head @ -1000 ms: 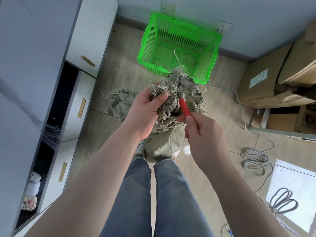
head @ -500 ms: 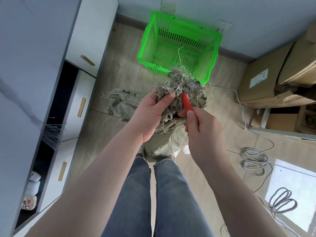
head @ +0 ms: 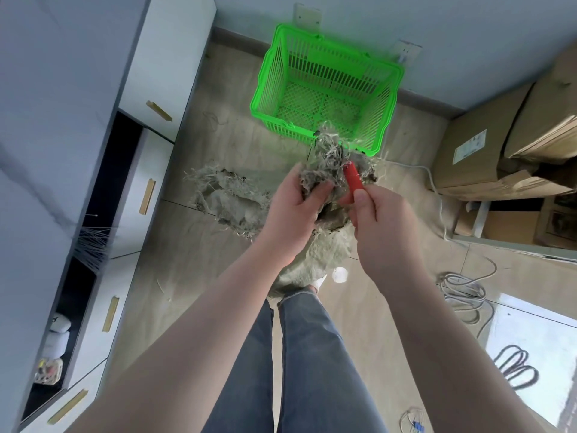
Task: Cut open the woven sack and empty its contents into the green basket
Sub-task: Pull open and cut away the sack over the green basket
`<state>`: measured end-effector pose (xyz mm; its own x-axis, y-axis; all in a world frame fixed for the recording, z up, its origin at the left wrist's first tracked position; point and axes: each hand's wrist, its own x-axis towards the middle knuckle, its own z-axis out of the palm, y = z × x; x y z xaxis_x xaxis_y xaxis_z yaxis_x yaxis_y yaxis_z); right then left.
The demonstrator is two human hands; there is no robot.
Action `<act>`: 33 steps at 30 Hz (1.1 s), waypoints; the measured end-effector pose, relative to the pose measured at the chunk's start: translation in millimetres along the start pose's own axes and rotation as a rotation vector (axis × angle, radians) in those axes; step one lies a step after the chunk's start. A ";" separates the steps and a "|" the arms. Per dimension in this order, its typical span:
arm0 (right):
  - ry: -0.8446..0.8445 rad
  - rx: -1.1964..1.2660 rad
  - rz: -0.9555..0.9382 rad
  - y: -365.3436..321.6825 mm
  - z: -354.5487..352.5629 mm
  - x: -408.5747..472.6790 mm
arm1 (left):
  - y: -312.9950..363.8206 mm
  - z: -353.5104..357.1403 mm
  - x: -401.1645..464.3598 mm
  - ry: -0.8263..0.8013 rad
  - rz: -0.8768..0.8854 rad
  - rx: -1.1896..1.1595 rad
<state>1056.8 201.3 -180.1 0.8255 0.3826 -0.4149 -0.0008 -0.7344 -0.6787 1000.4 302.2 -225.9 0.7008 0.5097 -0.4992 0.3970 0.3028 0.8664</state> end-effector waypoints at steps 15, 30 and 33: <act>-0.208 0.117 0.100 5.9 -17.3 -2.8 | 4.1 -12.2 24.6 0.139 -0.008 0.144; 0.140 0.170 0.105 11.2 4.8 12.5 | 13.4 -19.0 13.3 0.112 -0.320 -0.448; 0.051 0.121 0.122 10.8 17.1 17.5 | 14.0 -24.7 16.9 0.136 -0.292 -0.415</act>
<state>1061.6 209.7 -205.1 0.8427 0.2636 -0.4694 -0.1678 -0.6999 -0.6943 1003.2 334.9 -222.5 0.5020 0.4481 -0.7397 0.2768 0.7271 0.6283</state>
